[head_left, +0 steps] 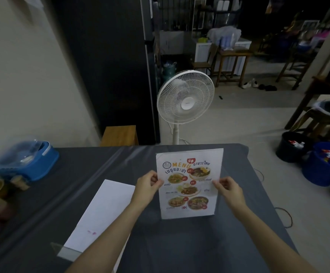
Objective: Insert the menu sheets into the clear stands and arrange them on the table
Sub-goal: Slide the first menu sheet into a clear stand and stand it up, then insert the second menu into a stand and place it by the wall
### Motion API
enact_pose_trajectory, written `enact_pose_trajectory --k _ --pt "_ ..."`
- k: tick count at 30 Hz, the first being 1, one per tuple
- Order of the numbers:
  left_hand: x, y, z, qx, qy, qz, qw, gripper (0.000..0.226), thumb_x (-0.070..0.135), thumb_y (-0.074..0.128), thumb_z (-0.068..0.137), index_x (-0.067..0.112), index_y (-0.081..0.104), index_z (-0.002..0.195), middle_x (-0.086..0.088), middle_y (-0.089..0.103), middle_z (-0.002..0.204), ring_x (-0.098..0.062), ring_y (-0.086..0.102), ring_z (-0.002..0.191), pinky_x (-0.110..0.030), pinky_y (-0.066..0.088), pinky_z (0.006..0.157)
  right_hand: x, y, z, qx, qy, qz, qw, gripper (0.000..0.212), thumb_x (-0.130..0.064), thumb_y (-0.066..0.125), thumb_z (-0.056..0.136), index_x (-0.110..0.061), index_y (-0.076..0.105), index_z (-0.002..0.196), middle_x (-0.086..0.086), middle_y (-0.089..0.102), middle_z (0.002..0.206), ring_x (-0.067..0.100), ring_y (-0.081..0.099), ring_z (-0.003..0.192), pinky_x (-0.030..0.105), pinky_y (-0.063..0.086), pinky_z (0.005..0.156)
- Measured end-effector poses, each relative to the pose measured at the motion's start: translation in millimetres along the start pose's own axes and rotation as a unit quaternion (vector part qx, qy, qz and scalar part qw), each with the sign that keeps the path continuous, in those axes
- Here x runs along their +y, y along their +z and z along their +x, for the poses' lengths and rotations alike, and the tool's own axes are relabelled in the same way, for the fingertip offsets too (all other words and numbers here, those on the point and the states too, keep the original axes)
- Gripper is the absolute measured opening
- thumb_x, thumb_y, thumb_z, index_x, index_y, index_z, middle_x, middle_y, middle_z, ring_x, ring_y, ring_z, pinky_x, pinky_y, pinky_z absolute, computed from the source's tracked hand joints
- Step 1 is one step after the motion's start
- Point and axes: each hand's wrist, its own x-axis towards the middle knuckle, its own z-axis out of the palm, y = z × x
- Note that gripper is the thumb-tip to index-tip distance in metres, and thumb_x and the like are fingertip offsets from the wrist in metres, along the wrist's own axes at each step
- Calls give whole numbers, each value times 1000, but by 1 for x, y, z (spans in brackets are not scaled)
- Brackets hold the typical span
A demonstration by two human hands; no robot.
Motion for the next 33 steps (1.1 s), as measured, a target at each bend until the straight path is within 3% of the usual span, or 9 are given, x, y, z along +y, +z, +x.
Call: enact_pose_trajectory --k 4,9,14,17,20,23,27,33 --pt "-24 -7 -9 -33 -31 62 997 15 21 66 88 10 62 97 -2 67 93 -11 61 80 -18 46 69 15 -3 -14 6 17 -55 998 27 -27 66 85 -4 59 97 6 63 91 19 60 82 23 46 63" --pt "-52 -20 -25 -65 -50 143 986 10 25 60 91 15 58 92 -8 70 104 -18 63 89 -24 47 77 34 1 -41 11 48 -143 989 31 -31 63 87 -1 61 96 13 66 93 20 58 78 23 42 58" --pt "-76 -37 -45 -118 -17 213 970 31 29 51 95 8 59 114 -11 65 118 -25 62 106 -29 47 87 38 26 -78 -14 69 -198 978 29 -34 60 88 -6 61 92 9 66 91 21 62 81 35 51 72" --pt "-91 -50 -57 -156 4 265 952 40 34 45 98 10 53 130 -9 58 134 -25 58 120 -32 45 100 30 57 -103 -45 66 -220 972 26 -32 60 88 -7 61 90 8 68 93 20 62 81 35 51 75" --pt "-107 -69 -66 -170 16 319 932 45 35 41 99 12 46 138 -7 52 142 -25 54 127 -34 43 105 18 97 -125 -95 49 -245 964 34 -35 60 88 -7 59 108 5 63 107 23 62 100 32 48 88" --pt "-127 -88 -73 -174 36 361 916 43 35 39 99 11 50 133 -8 55 136 -25 57 119 -34 46 99 2 139 -144 -124 10 -267 956 47 -37 59 88 -8 53 124 5 58 123 22 56 117 29 43 95" --pt "-154 -116 -79 -172 64 409 894 38 31 40 98 7 54 124 -11 58 129 -26 56 114 -35 45 97 -21 187 -158 -176 -54 -344 921 42 -40 54 89 -11 53 120 8 57 124 22 55 114 31 44 95" --pt "-186 -151 -76 -164 89 504 843 39 27 38 98 2 52 124 -16 54 129 -30 50 118 -38 34 106 -39 233 -162 -236 -107 -458 850 56 -43 50 89 -16 40 137 8 49 137 24 49 124 34 42 100"
